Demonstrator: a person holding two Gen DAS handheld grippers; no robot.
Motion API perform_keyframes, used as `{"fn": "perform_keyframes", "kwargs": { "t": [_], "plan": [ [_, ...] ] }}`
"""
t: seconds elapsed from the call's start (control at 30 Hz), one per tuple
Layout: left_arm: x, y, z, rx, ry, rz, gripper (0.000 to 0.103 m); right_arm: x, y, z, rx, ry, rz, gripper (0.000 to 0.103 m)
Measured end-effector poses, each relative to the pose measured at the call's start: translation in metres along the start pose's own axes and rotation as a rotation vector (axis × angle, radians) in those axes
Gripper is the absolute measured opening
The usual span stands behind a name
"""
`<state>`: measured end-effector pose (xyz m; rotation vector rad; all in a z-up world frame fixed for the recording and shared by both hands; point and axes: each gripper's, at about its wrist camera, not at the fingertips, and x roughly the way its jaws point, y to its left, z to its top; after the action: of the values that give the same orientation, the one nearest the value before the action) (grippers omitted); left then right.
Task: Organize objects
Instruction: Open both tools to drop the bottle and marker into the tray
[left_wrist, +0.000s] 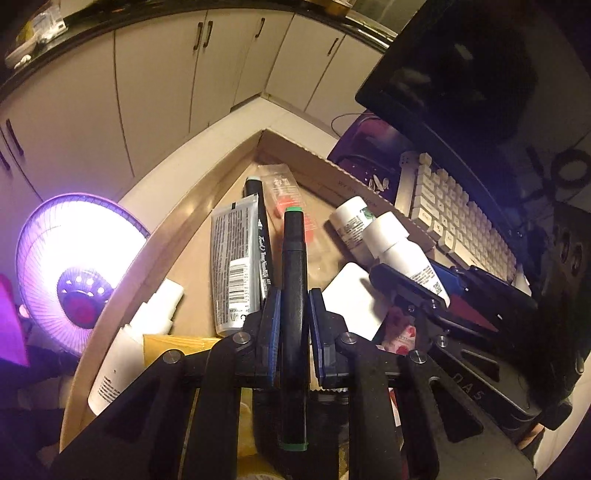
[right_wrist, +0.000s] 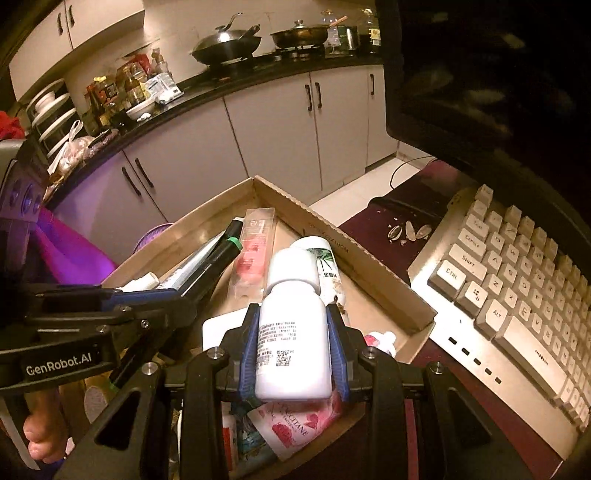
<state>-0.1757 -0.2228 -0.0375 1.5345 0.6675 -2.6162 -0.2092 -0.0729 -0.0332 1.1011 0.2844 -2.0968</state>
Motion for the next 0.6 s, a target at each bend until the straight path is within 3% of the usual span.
{"fn": "perform_keyframes", "kwargs": {
  "t": [0.23, 0.27, 0.37, 0.43, 0.6],
  "plan": [
    [-0.007, 0.001, -0.002, -0.013, -0.021, 0.011, 0.016, -0.006, 0.000, 0.001, 0.005, -0.025, 0.028, 0.035],
    [-0.011, 0.001, -0.004, -0.012, -0.034, 0.020, 0.019, -0.006, 0.000, 0.002, 0.008, -0.028, 0.032, 0.035],
    [-0.025, -0.004, -0.010, 0.009, -0.088, 0.020, 0.042, -0.013, 0.002, 0.002, 0.014, -0.040, 0.042, 0.038],
    [-0.036, -0.010, -0.017, 0.030, -0.142, 0.067, 0.058, -0.019, 0.005, 0.001, 0.012, -0.051, 0.037, 0.050],
    [-0.057, -0.024, -0.041, 0.104, -0.214, 0.161, 0.063, -0.041, 0.009, -0.008, 0.032, -0.084, 0.019, 0.052]
  ]
}}
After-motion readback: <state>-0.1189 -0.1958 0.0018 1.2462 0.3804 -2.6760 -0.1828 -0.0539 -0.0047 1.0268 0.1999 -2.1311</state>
